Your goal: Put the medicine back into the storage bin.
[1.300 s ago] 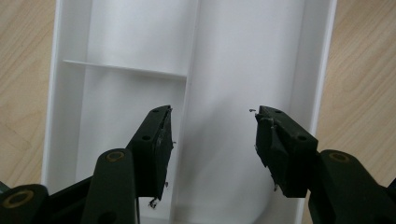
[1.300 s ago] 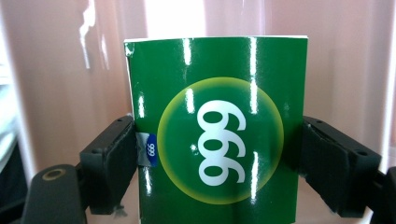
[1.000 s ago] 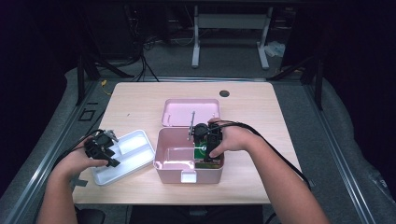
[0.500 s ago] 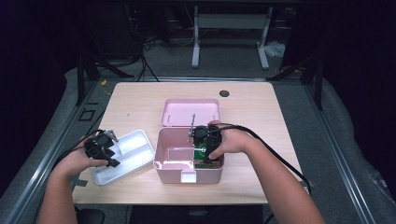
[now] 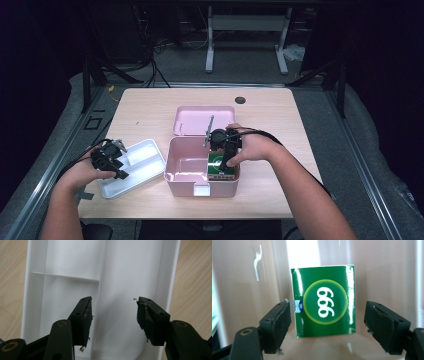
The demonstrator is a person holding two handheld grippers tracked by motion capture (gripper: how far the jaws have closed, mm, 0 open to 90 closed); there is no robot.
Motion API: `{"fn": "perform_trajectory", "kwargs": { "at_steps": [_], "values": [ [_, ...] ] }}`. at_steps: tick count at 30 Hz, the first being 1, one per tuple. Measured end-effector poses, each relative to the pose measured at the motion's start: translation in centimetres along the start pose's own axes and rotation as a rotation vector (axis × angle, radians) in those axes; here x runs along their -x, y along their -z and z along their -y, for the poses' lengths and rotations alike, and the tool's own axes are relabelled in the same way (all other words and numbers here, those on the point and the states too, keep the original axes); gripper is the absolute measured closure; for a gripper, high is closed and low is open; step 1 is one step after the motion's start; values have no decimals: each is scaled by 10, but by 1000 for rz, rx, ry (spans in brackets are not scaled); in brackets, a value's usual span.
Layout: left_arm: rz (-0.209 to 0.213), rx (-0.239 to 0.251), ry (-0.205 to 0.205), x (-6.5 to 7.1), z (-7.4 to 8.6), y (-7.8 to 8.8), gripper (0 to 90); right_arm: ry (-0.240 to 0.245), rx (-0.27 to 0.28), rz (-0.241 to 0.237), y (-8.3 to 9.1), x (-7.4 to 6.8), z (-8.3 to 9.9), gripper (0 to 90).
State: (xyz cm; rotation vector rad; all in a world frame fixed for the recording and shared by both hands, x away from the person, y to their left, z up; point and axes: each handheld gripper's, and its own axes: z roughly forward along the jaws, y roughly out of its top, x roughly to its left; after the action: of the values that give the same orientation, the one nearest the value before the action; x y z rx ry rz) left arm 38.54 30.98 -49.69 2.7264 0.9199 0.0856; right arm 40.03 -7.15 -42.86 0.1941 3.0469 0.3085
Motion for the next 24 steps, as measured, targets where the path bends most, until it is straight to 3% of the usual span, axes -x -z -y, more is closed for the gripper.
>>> {"fn": "perform_trajectory", "kwargs": {
  "at_steps": [7, 14, 19, 24],
  "values": [
    [-5, 1, 2, 0, 0, 0, 463, -7, 4, 27, 26, 0, 5, 238],
    [-6, 2, 4, -1, 2, 1, 464, -25, -1, 50, 40, 1, 17, 263],
    [-11, 0, 1, -1, 1, 1, 464, -58, 0, 66, 54, 4, 34, 271],
    [-9, 1, 8, -1, 2, 1, 465, -121, 10, 106, 64, 6, 62, 276]
  ]
}}
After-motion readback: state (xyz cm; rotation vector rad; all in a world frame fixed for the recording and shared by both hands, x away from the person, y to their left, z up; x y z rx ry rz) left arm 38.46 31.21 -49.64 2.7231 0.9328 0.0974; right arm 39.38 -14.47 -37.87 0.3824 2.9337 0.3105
